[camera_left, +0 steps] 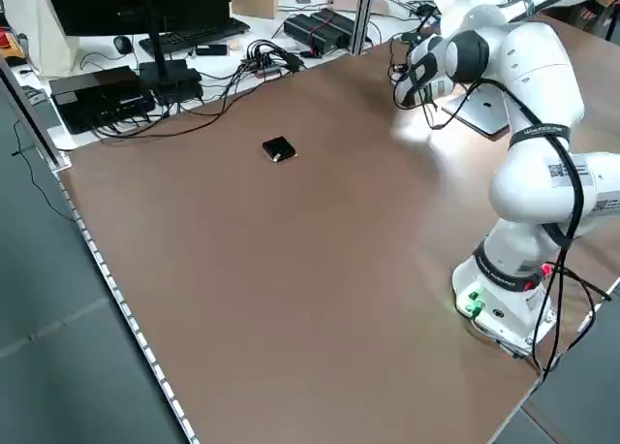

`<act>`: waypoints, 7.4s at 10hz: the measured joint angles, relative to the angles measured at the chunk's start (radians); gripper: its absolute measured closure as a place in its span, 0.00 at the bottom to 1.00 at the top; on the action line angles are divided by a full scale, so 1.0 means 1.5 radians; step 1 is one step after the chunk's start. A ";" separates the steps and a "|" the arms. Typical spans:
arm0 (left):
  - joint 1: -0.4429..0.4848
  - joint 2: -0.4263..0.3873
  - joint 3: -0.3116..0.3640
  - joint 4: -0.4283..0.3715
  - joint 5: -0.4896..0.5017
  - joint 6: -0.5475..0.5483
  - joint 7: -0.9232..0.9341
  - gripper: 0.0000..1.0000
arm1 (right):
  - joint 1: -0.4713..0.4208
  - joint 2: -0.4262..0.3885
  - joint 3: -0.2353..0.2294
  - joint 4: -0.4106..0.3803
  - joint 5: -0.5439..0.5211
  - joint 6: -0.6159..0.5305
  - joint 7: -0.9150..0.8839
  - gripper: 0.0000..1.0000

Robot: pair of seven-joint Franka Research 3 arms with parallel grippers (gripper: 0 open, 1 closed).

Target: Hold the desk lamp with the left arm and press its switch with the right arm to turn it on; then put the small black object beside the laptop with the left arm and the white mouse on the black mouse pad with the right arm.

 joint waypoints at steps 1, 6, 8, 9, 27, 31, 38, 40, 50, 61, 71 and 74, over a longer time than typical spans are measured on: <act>-0.002 0.000 0.000 0.000 0.000 0.000 -0.002 0.85 | -0.009 -0.004 0.000 0.007 -0.017 -0.026 -0.002 0.99; -0.004 0.000 -0.004 0.000 -0.008 -0.002 -0.016 0.72 | -0.114 -0.037 0.001 0.016 -0.132 -0.116 -0.060 0.83; -0.003 0.000 -0.004 0.000 -0.011 -0.002 -0.036 0.42 | -0.169 -0.037 -0.002 0.014 -0.136 -0.132 -0.153 0.52; -0.003 0.000 -0.004 0.000 -0.011 -0.003 -0.040 0.26 | -0.206 -0.038 -0.003 0.014 -0.137 -0.146 -0.204 0.38; 0.435 -0.376 -0.147 -0.205 0.025 -0.684 -0.197 0.00 | -0.516 -0.035 -0.127 0.000 -0.166 -0.317 -0.521 0.00; 0.504 -0.403 -0.116 -0.210 0.202 -0.793 -0.268 0.00 | -0.514 -0.028 -0.120 0.000 -0.166 -0.287 -0.521 0.00; 0.601 -0.276 -0.084 -0.227 0.272 -0.646 -0.157 0.00 | -0.516 -0.011 -0.102 0.000 -0.166 -0.209 -0.521 0.00; 0.600 -0.275 -0.074 -0.225 0.274 -0.639 -0.157 0.00 | -0.519 -0.007 -0.102 0.000 -0.166 -0.208 -0.521 0.00; 0.594 -0.246 -0.047 -0.226 0.274 -0.611 -0.159 0.00 | -0.471 -0.045 -0.098 -0.022 -0.165 -0.270 -0.468 0.38; 0.591 -0.342 -0.108 -0.316 0.274 -0.598 -0.253 0.20 | -0.327 -0.465 -0.108 -0.686 -0.166 -0.156 -0.205 0.38; 0.332 -0.396 -0.226 -0.425 0.274 -0.598 -0.714 0.20 | -0.308 -0.465 -0.104 -0.719 -0.166 -0.149 -0.178 0.30; 0.255 -0.393 -0.224 -0.425 0.274 -0.598 -0.790 0.20 | -0.308 -0.465 -0.105 -0.719 -0.166 -0.149 -0.178 0.14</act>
